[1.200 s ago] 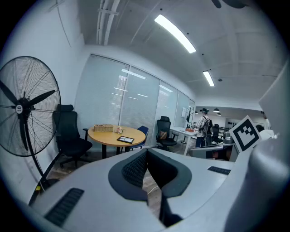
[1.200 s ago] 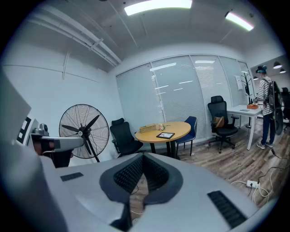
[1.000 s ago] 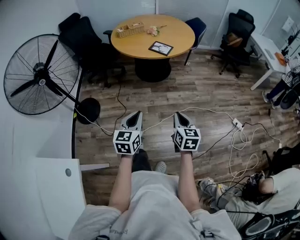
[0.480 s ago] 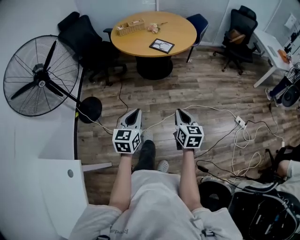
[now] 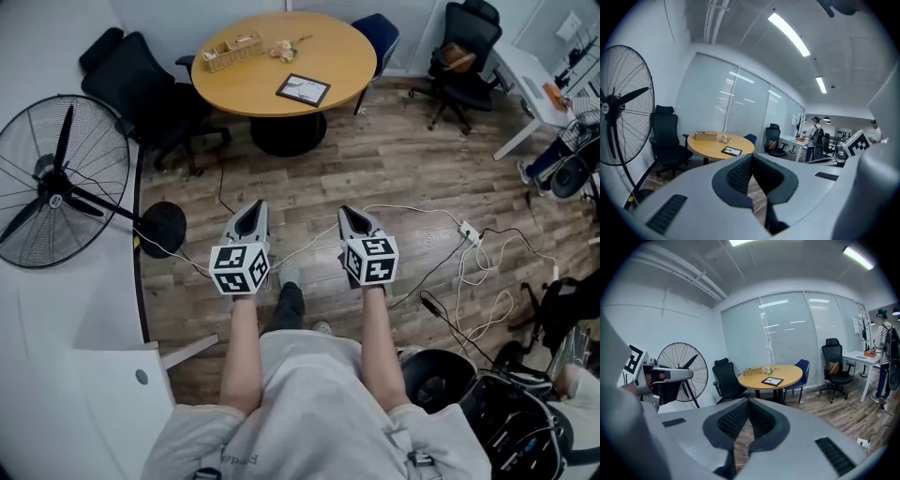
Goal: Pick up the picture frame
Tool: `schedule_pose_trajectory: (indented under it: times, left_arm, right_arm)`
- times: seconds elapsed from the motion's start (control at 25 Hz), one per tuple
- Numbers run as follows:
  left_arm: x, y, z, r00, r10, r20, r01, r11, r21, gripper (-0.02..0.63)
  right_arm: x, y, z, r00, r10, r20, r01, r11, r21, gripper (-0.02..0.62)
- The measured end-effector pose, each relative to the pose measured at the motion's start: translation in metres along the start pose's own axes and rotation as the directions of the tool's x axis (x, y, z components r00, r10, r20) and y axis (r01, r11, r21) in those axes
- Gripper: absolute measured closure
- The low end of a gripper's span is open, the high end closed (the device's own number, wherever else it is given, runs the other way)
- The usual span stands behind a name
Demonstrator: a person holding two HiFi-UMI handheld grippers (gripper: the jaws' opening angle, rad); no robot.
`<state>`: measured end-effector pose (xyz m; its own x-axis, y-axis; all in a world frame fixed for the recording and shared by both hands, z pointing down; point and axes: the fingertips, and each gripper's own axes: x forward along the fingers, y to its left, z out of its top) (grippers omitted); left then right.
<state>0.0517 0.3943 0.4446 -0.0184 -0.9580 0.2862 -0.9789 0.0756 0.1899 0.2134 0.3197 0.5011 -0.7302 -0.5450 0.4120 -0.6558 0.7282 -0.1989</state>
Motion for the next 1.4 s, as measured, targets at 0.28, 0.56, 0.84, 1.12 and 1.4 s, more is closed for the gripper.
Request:
schedule_pose_trajectory:
  times: [0.28, 0.56, 0.84, 1.12, 1.4]
  left_arm:
    - [0.073, 0.050, 0.026, 1.000, -0.002, -0.018, 0.002, 1.000, -0.016, 0.580]
    - [0.140, 0.092, 0.051, 0.999, -0.032, -0.028, 0.031, 0.999, -0.030, 0.580]
    - [0.184, 0.140, 0.067, 0.998, -0.052, -0.020, 0.051, 0.997, -0.062, 0.580]
    - [0.207, 0.177, 0.070, 0.998, -0.058, -0.025, 0.055, 0.995, -0.084, 0.580]
    - [0.235, 0.176, 0.070, 0.997, -0.075, -0.029, 0.072, 0.995, -0.074, 0.580]
  right_arm:
    - [0.070, -0.028, 0.031, 0.999, -0.034, -0.031, 0.034, 0.999, 0.004, 0.571]
    - [0.132, -0.052, 0.061, 0.996, -0.073, -0.044, 0.075, 0.997, 0.025, 0.571]
    - [0.182, -0.060, 0.078, 0.992, -0.113, -0.048, 0.115, 0.992, 0.047, 0.571]
    - [0.218, -0.057, 0.083, 0.990, -0.127, -0.067, 0.130, 0.990, 0.046, 0.571]
    - [0.241, -0.070, 0.088, 0.991, -0.116, -0.065, 0.119, 0.992, 0.044, 0.571]
